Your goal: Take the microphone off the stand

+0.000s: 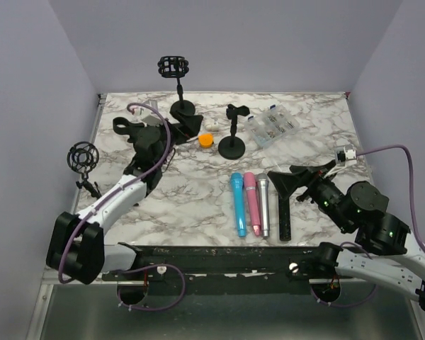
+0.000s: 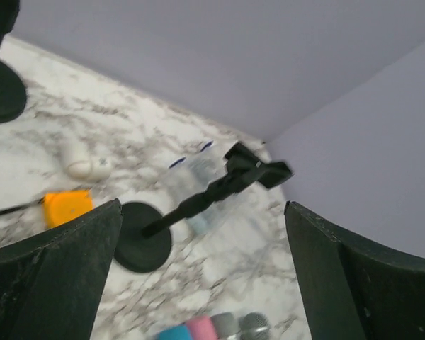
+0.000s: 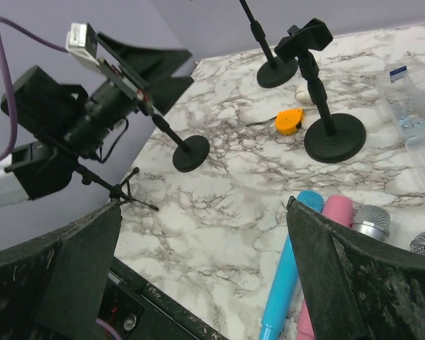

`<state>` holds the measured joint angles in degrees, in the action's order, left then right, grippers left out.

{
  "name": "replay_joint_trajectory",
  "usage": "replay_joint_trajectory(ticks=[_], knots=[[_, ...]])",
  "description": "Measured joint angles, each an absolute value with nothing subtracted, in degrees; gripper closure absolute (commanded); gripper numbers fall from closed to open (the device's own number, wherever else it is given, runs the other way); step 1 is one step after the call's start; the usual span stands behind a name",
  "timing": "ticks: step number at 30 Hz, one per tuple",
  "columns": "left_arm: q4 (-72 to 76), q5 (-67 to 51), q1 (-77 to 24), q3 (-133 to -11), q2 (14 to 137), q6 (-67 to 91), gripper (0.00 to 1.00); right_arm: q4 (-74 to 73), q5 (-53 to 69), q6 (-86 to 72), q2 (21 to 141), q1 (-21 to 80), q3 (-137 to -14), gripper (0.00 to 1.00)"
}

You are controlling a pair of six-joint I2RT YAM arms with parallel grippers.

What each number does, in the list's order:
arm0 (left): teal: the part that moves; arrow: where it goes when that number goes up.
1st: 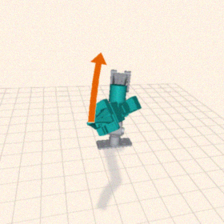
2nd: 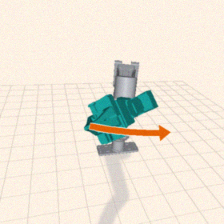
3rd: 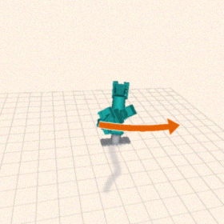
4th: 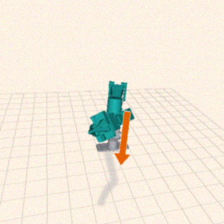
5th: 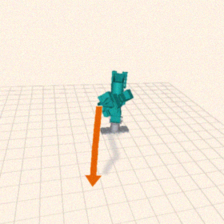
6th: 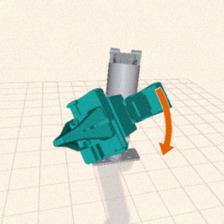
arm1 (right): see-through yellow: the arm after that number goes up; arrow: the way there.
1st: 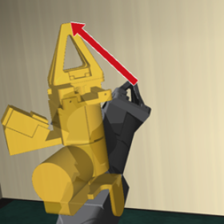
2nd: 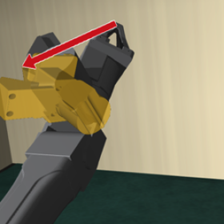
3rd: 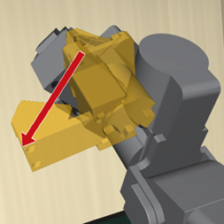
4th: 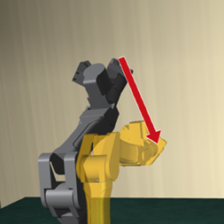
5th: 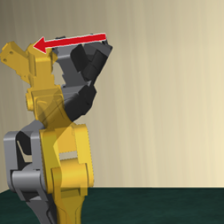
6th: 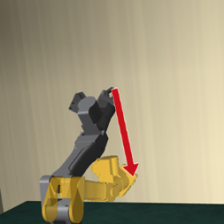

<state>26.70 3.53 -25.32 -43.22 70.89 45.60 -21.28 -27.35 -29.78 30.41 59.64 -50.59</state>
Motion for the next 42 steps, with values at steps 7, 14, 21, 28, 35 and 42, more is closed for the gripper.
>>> replay_joint_trajectory(ticks=[7,14,21,28,35,42], knots=[[42.5,-5.4,-16.7,-52.6,85.8,66.7,0.16,-20.7,-27.6,-29.3,32.1,59.6,-50.6,0.00],[43.4,2.0,-16.5,-61.1,94.1,78.4,0.22,-20.6,-27.7,-29.3,33.0,59.6,-50.6,0.00],[38.5,10.9,-15.2,-69.7,96.4,81.2,0.30,-20.6,-27.9,-28.6,33.5,59.6,-50.6,0.00],[21.7,17.0,-14.7,-77.0,98.1,82.1,0.26,-20.6,-28.6,-27.4,34.7,59.6,-51.3,0.00],[9.8,20.0,-14.6,-82.9,98.4,83.4,0.25,-20.5,-29.1,-26.5,35.0,59.6,-51.4,0.00],[-2.0,19.7,-13.8,-94.5,104.8,90.8,0.37,-20.1,-29.1,-25.9,35.3,59.6,-51.5,0.00]])
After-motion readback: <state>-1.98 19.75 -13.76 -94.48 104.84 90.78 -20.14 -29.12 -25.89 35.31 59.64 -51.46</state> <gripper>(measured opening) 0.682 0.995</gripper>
